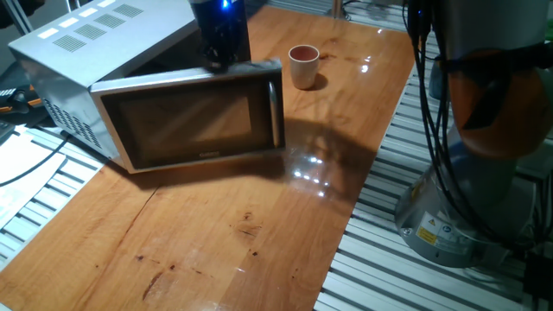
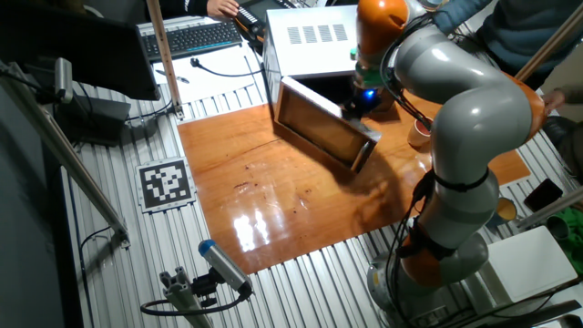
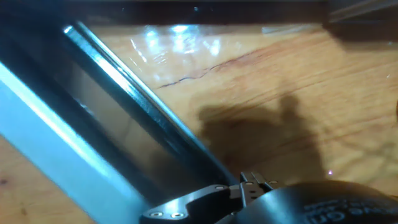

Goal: Put the bowl into the microwave

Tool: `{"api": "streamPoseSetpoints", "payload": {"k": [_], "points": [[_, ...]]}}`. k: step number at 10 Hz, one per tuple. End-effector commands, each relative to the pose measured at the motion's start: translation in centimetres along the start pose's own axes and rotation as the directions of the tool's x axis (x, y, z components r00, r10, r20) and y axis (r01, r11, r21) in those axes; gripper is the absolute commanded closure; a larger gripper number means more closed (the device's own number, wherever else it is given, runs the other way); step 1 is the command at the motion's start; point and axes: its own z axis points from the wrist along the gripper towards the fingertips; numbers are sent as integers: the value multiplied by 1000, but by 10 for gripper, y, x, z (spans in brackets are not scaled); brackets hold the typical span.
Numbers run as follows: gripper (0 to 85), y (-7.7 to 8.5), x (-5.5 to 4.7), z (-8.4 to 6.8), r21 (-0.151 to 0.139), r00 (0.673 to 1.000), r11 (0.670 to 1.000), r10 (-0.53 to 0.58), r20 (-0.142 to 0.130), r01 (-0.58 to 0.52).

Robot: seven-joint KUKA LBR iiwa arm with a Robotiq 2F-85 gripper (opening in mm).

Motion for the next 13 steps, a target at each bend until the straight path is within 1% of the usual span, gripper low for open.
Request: {"api": "streamPoseSetpoints", "payload": {"k": [1,2,3,5,7,8,9,10,11,12,13], "points": [[850,9,6,0,-5,1000,1000,14,-11,-14],[850,17,12,0,-4,999,1000,30,-12,-30],[850,27,17,0,-11,999,999,45,-17,-45],[850,48,30,0,-9,996,996,85,-17,-85],[850,65,37,2,-22,993,993,113,-24,-113],[850,73,40,4,-24,991,991,130,-18,-130],[850,74,40,2,-20,991,991,132,-18,-132],[850,68,35,-2,-20,993,993,113,-27,-113],[850,57,26,-7,-23,996,996,85,-38,-86],[850,49,18,-11,-26,997,997,66,-43,-67],[850,43,13,-13,-27,997,998,57,-45,-58]]}}
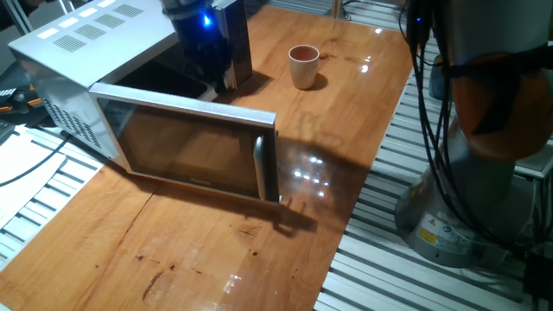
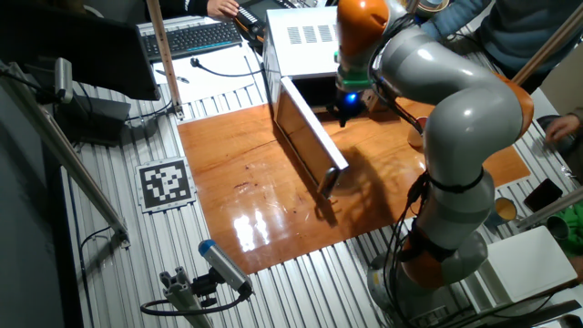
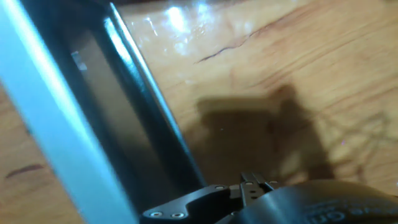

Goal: Put the bowl into the microwave

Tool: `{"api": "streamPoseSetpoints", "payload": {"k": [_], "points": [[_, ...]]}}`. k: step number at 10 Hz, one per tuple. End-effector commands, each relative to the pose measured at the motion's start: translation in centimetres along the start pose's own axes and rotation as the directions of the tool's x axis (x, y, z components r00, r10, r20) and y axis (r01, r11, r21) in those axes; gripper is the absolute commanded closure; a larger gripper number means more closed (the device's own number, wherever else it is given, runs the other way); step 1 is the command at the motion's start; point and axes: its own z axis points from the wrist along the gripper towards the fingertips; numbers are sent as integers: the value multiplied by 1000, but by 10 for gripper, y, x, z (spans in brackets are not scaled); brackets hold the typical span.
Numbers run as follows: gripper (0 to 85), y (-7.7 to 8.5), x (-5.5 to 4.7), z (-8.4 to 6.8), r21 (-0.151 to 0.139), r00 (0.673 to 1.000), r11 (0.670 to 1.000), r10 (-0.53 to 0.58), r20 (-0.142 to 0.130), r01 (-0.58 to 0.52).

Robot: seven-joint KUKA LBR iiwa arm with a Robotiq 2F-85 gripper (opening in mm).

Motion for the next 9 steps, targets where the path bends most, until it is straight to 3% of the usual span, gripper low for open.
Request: {"api": "streamPoseSetpoints", "payload": {"k": [1,5,9], "points": [[850,-1,-2,-1,-6,1000,1000,-2,-1,2],[850,2,-1,-2,-24,1000,1000,11,-1,-11],[850,29,29,11,-36,999,998,49,-10,-49]]}}
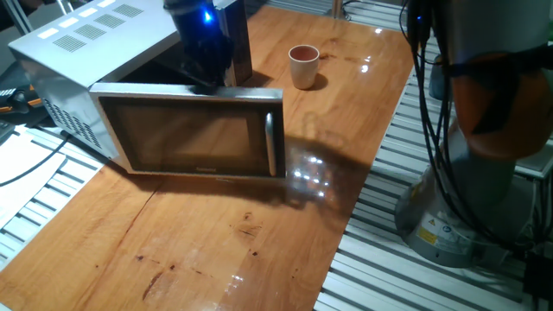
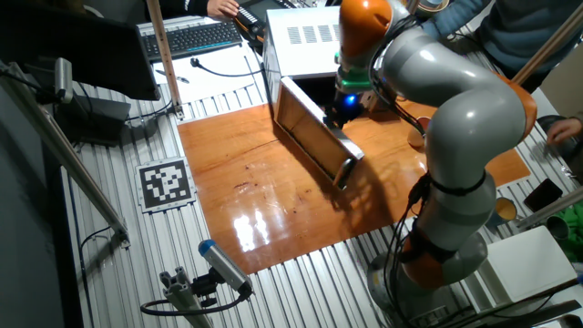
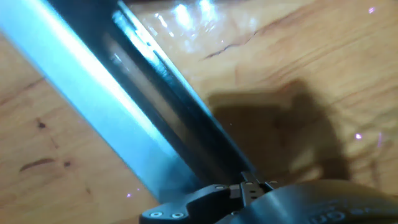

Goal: Put the bowl into the microwave

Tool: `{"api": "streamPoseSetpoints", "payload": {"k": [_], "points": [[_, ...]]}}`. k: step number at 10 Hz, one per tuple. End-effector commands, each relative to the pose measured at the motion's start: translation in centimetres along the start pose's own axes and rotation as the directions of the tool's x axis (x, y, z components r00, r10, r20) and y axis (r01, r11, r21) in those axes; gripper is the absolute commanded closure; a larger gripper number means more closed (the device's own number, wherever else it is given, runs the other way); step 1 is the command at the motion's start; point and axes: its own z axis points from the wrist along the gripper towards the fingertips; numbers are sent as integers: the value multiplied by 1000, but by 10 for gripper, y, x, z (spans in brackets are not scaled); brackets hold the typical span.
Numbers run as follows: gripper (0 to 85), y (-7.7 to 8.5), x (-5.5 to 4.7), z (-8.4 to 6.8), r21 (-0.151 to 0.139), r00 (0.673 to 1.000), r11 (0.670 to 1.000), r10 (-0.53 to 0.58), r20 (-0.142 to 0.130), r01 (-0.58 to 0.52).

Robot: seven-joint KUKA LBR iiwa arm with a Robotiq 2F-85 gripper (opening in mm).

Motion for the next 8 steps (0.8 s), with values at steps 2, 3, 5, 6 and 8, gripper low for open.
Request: {"api": "streamPoseSetpoints", "payload": {"k": [2,3,5,6,8], "points": [[850,18,15,11,-8,999,999,39,21,-39],[850,16,12,8,-4,999,999,36,16,-36],[850,1,-8,-10,-4,1000,1000,-9,-22,9],[850,-4,-15,-17,4,999,1000,-25,-28,25],[850,-10,-16,-25,39,999,998,-50,-18,50]]}}
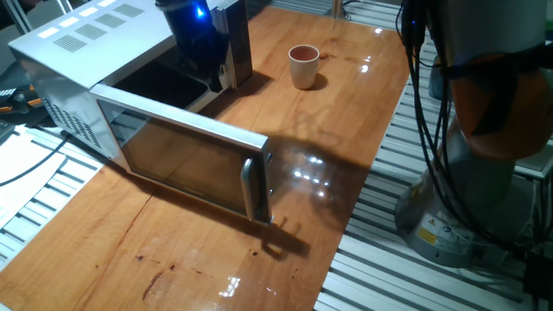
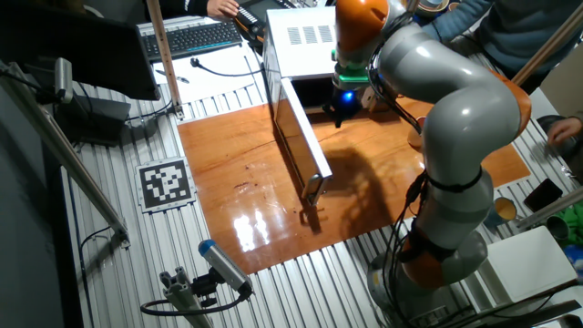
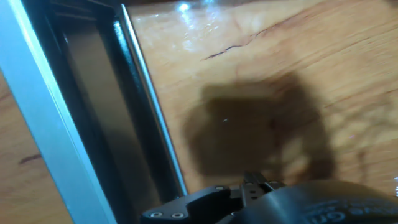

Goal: Put the bowl into the microwave

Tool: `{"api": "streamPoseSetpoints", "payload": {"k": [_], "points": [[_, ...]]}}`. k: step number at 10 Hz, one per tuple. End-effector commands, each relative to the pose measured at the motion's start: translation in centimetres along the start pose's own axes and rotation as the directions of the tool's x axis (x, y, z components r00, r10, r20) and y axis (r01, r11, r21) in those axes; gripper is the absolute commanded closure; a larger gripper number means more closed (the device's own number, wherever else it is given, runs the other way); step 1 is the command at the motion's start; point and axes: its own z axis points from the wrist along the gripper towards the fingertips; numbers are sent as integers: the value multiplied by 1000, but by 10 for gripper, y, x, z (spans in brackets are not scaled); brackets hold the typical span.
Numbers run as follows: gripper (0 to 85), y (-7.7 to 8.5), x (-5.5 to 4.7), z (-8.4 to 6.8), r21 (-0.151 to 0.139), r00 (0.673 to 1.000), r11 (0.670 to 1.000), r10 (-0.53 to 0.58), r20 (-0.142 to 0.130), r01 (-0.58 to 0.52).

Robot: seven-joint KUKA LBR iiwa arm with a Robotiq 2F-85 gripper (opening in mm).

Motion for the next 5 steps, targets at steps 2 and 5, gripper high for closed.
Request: {"api": "streamPoseSetpoints", "payload": {"k": [2,5], "points": [[850,-12,-2,-6,44,1000,999,-26,-1,26],[850,-43,-3,-8,55,999,998,-37,-20,38]]}}
